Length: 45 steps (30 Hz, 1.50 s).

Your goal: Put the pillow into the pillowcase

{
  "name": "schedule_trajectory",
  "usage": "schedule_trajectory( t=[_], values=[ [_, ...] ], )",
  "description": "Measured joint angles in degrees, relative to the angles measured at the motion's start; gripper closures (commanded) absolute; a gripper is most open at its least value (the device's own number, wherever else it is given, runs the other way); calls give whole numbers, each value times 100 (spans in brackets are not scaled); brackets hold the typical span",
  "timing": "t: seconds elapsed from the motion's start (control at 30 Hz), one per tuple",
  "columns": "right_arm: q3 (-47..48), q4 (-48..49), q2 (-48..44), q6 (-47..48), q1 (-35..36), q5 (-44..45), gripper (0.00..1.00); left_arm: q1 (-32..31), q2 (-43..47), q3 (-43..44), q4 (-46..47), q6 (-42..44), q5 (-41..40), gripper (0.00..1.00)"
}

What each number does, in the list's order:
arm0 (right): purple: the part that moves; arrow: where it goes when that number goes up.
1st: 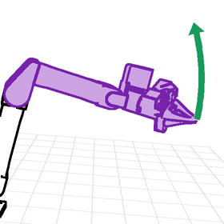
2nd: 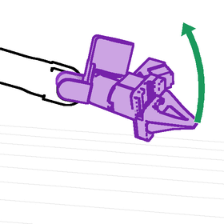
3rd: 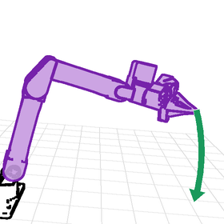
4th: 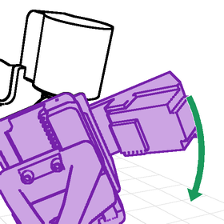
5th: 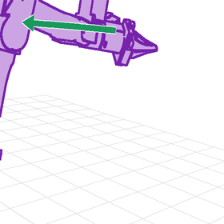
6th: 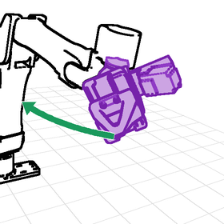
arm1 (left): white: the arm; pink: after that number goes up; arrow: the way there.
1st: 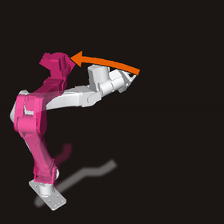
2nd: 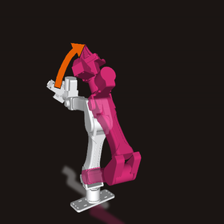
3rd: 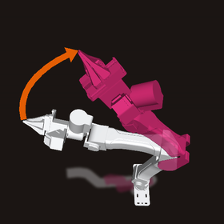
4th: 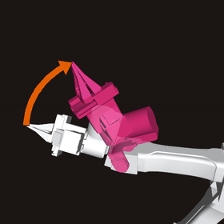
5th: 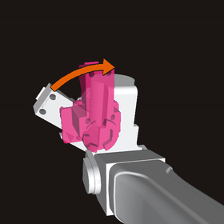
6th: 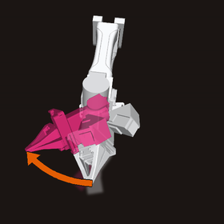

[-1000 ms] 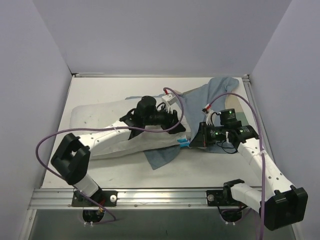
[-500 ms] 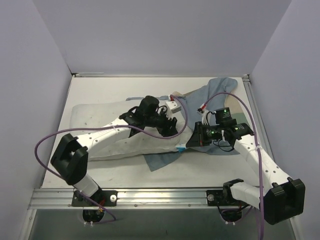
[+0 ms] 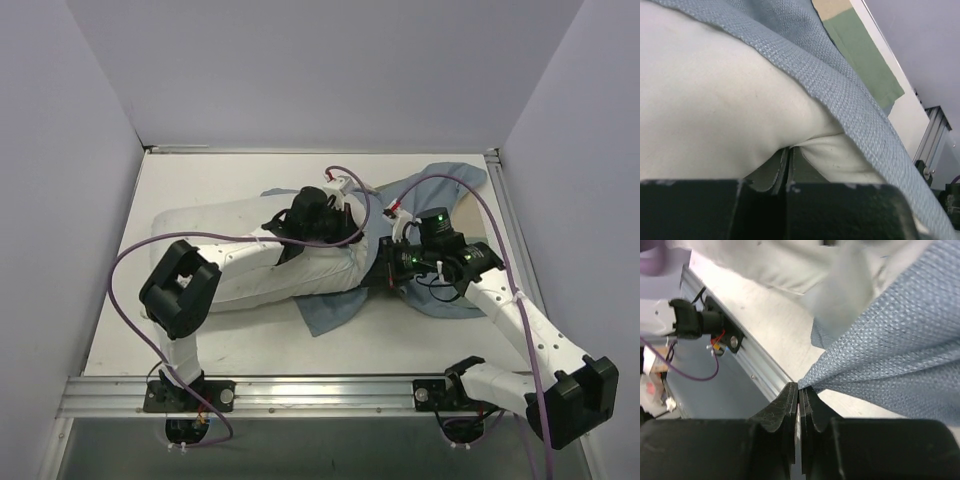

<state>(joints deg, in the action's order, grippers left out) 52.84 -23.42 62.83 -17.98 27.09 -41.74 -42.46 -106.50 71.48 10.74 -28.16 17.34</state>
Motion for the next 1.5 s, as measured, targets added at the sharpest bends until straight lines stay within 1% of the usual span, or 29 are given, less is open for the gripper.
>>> schedule_trajectory(
  t=[0.07,0.1,0.13,0.17,0.2,0.23,0.3,0.43,0.53,0.67,0.83,0.93,0.97,1.03,1.07,1.13,1.17,1.23,1.3,1.33,1.37,1.43,1.5],
  values=[
    [-22,7,7,2,-273,-4,87,81,0,-28,125,-146,7,88],
    [-39,-7,28,4,-437,-44,70,103,15,-81,208,-184,28,77],
    [-52,-22,66,-17,-586,-87,61,118,48,-168,260,-214,70,68],
    [-55,-37,129,17,-721,-144,55,127,94,-280,313,-232,157,60],
    [-52,-55,199,66,-824,-225,52,133,162,-407,334,-227,297,55],
    [-26,-114,280,111,-905,-315,52,136,243,-527,308,-199,431,48],
    [181,-363,468,267,-1012,-494,53,133,442,-719,216,-72,743,43],
    [1064,-774,610,684,-1147,-492,55,260,1134,-901,-417,365,1314,40],
    [1617,-798,619,1113,-1141,-48,55,413,1744,-894,-940,809,1493,40],
    [1792,-793,951,1585,-920,629,55,605,2299,-826,-1408,1241,1563,37],
    [1729,-876,1749,2031,-601,1390,58,710,2312,-632,-1969,1665,1408,36],
    [1722,-898,2011,2129,-490,1729,64,710,2229,-568,-2251,1906,1187,36],
    [1738,-896,2063,2138,-474,1834,69,708,2184,-557,-2326,2006,1086,36],
    [1823,-892,2197,2162,-452,2013,74,715,2111,-555,-2457,2151,922,37],
    [1899,-896,2262,2173,-448,2094,82,730,2076,-555,-2509,2205,850,37],
    [2081,-881,2402,2201,-446,2184,90,754,2028,-555,-2566,2299,745,37],
    [2170,-876,2474,2218,-444,2194,96,776,2000,-555,-2581,2330,704,37],
    [2341,-868,2610,2245,-424,2188,99,815,1956,-551,-2590,2369,671,37],
    [2483,-866,2715,2238,-409,2131,87,857,1893,-538,-2594,2402,664,37],
    [2562,-876,2765,2229,-407,2074,77,883,1856,-525,-2599,2411,667,37],
    [2623,-883,2789,2210,-407,2015,63,909,1821,-505,-2599,2415,673,37],
    [2702,-892,2798,2181,-400,1917,59,955,1797,-479,-2599,2430,693,36],
    [2765,-898,2798,2146,-367,1884,61,990,1794,-461,-2597,2448,691,36]
  ],
)
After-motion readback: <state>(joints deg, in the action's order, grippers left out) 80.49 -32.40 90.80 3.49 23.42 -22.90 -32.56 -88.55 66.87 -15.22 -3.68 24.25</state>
